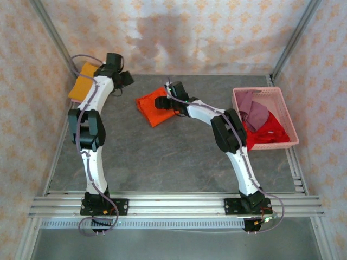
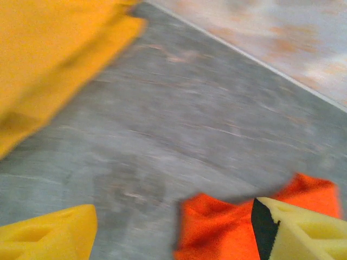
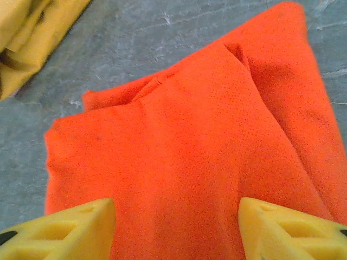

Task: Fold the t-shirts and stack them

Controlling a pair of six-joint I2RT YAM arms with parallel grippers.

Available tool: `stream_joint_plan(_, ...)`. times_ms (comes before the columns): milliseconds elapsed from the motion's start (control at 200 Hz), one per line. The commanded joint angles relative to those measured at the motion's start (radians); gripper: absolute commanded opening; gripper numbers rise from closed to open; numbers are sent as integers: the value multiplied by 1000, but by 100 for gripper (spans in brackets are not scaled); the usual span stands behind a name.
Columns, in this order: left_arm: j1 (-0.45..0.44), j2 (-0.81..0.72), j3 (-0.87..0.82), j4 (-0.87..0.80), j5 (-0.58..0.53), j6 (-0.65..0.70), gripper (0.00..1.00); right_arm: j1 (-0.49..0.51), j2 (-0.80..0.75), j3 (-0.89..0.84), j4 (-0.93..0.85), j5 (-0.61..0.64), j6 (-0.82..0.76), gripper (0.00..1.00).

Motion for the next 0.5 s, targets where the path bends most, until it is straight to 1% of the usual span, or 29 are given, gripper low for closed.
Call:
stream_joint_plan(0, 79, 45, 7, -27, -68, 8, 76, 15, 41, 63, -100, 6, -41, 62)
stream_joint_plan(185, 191, 171, 152, -88, -75, -9, 76, 17, 25, 17, -102, -8, -47, 62)
stream_joint_plan(280, 233, 273, 301, -162, -9, -51, 74, 17, 0, -20, -88, -9, -48, 62)
stream_joint_plan(325, 238, 313, 376, -205, -11, -68, 71, 17, -10, -34, -83, -13, -47, 62)
stream_joint_plan(405, 246, 367, 479, -276, -27, -162, 65, 17, -26, -56, -78, -13, -45, 62)
stream_joint_plan(490, 263, 412, 541, -337, 51, -249, 61, 17, -44, -81, -66, -11, -43, 62)
